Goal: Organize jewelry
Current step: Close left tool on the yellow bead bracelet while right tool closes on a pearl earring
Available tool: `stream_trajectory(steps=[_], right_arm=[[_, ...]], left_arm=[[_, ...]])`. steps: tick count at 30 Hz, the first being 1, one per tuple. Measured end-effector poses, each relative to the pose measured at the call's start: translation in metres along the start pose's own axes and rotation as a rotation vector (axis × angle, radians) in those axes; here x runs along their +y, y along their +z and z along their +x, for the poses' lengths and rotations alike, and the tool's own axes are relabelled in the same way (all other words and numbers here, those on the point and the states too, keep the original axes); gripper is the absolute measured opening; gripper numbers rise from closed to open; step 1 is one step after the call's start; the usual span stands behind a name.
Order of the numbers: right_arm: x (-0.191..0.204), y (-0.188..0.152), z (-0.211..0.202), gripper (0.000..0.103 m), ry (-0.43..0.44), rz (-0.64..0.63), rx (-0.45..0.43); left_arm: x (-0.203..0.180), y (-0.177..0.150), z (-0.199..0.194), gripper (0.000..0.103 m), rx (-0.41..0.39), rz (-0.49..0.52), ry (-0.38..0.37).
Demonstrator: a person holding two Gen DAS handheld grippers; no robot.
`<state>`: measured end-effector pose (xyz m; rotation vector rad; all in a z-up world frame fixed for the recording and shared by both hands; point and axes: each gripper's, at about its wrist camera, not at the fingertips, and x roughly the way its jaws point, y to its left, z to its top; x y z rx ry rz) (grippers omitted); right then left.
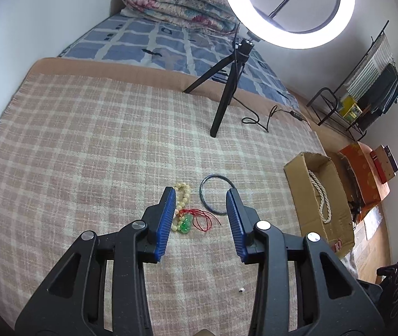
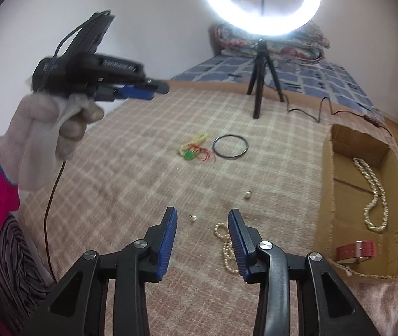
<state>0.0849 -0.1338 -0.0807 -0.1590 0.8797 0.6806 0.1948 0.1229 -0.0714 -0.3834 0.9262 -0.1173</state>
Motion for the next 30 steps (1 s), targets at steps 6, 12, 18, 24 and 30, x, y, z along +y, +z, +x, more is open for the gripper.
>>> stream_trajectory(steps=[6, 12, 18, 24, 30], right_arm=[[0.001, -0.002, 0.025, 0.038, 0.023, -0.027, 0.048], [0.003, 0.002, 0.045, 0.038, 0.051, -0.043, 0.078], [0.005, 0.003, 0.063, 0.035, 0.075, -0.056, 0.115], [0.006, 0.003, 0.078, 0.035, 0.094, -0.066, 0.144], [0.01, 0.004, 0.091, 0.034, 0.108, -0.07, 0.162]], left_arm=[[0.007, -0.001, 0.039, 0.038, 0.073, -0.009, 0.007], [0.005, -0.002, 0.074, 0.038, 0.135, 0.022, 0.024], [0.017, -0.002, 0.103, 0.038, 0.187, -0.011, 0.044], [0.014, -0.006, 0.12, 0.038, 0.226, 0.02, 0.038], [0.014, -0.003, 0.129, 0.038, 0.235, 0.024, 0.052]])
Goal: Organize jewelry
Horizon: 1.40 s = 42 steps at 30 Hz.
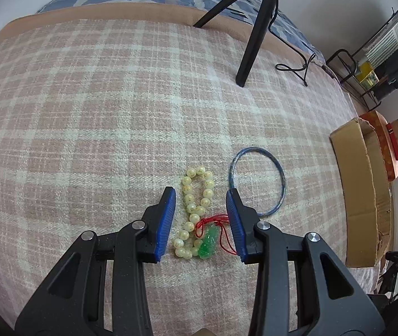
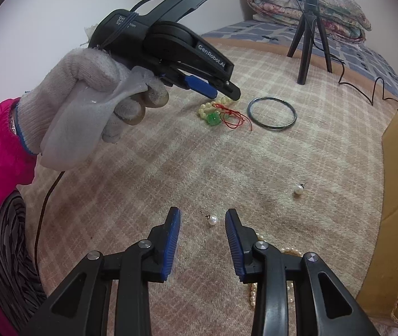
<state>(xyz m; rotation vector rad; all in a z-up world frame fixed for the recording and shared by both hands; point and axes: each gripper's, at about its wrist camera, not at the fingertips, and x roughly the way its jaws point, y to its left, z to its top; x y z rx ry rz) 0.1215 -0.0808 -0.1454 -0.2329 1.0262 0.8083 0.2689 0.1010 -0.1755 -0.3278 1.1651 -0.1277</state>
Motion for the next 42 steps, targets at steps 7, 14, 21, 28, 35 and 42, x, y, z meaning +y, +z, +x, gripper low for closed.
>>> stream_trajectory(steps=[7, 14, 21, 28, 35, 42], right_arm=[[0.002, -0.001, 0.008, 0.032, 0.006, -0.011, 0.015], [-0.002, -0.002, 0.015, 0.029, -0.004, 0.003, 0.028], [0.001, -0.003, 0.022, 0.025, -0.035, -0.032, 0.046], [-0.001, -0.004, 0.022, 0.011, -0.047, -0.033, 0.048], [-0.003, -0.002, 0.019, 0.006, -0.049, -0.018, 0.037], [0.001, 0.001, 0.011, 0.006, -0.056, -0.024, 0.018]], left_arm=[[-0.001, 0.001, 0.009, 0.038, 0.014, 0.021, 0.025], [-0.006, -0.001, 0.014, 0.035, 0.01, 0.044, 0.055], [-0.002, 0.0, 0.016, 0.022, 0.007, 0.034, 0.072], [0.008, -0.001, 0.01, 0.009, -0.001, 0.016, 0.075], [0.017, 0.003, 0.002, 0.006, -0.022, -0.023, 0.059], [0.019, 0.005, -0.018, 0.006, -0.053, -0.034, 0.046]])
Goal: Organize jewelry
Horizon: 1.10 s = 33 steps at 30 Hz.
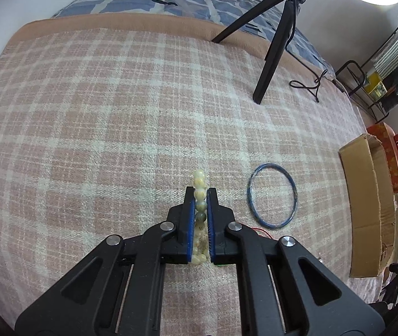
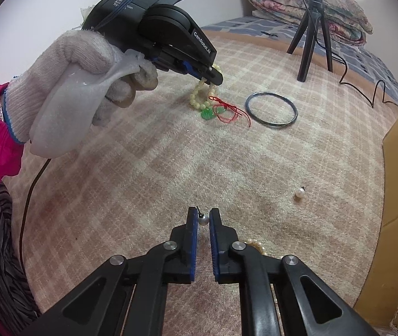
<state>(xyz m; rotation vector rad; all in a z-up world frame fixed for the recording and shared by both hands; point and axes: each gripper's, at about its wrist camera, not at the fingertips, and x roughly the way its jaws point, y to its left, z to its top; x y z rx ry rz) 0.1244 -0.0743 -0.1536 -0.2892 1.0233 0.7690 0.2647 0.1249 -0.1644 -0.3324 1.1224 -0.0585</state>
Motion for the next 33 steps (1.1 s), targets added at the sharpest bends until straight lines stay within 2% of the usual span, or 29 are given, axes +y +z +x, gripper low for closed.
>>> stream_trajectory(steps=[17, 25, 33], right_arm=[[0.013, 0.001, -0.044, 0.006, -0.035, -0.015, -0.075], [0.011, -0.005, -0.072, 0.006, -0.05, 0.001, -0.121], [-0.005, -0.018, -0.101, 0.006, -0.082, 0.047, -0.164]], left_arm=[[-0.02, -0.009, -0.075, 0.006, -0.108, 0.036, -0.02], [-0.063, -0.015, -0.097, 0.006, -0.138, 0.091, -0.08], [-0.109, -0.02, -0.097, 0.006, -0.133, 0.138, -0.12]])
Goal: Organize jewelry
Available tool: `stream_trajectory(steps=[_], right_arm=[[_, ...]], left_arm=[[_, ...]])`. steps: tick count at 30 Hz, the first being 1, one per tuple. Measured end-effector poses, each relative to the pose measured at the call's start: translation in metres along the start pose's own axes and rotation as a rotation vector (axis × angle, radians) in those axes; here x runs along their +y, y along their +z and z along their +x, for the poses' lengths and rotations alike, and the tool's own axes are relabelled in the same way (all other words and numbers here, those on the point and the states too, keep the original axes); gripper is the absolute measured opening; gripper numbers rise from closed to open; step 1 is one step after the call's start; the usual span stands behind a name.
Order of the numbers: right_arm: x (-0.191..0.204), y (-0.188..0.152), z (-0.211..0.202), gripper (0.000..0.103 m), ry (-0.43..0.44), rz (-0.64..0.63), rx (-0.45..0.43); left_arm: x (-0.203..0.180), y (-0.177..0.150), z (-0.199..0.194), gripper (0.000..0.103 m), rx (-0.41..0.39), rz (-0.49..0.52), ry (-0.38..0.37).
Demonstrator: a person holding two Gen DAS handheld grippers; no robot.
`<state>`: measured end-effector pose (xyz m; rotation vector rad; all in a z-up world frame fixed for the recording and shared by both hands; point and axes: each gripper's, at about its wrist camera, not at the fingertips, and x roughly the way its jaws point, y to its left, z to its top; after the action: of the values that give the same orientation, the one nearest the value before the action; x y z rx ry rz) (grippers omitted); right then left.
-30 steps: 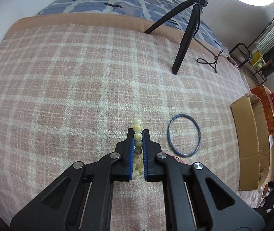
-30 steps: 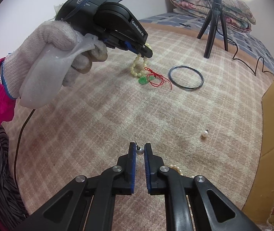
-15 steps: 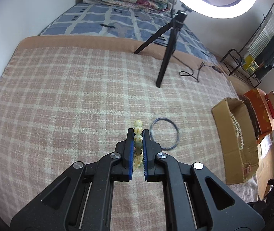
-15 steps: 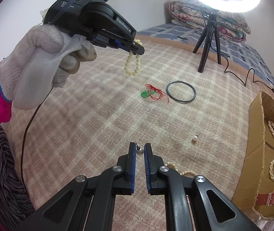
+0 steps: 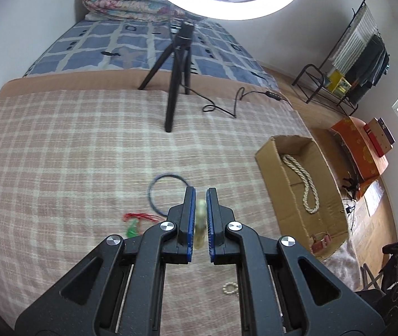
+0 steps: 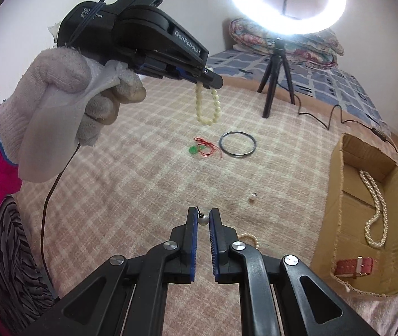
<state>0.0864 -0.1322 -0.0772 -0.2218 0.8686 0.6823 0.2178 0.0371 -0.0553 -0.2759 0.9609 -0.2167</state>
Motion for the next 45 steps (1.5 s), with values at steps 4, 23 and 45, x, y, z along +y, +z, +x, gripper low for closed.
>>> stream_trajectory(steps=[4, 23, 45], right_arm=[[-0.015, -0.004, -0.016, 0.006, -0.026, 0.028, -0.024], [-0.113, -0.024, -0.082, 0.006, -0.221, 0.198, -0.127], [-0.195, -0.04, -0.068, 0.03, -0.285, 0.394, -0.095]], left_arm=[[-0.023, 0.003, 0.004, 0.002, -0.005, 0.015, -0.021], [-0.081, 0.008, 0.027, 0.002, 0.007, 0.06, -0.066], [-0.083, -0.006, 0.032, 0.002, 0.027, 0.122, -0.023]])
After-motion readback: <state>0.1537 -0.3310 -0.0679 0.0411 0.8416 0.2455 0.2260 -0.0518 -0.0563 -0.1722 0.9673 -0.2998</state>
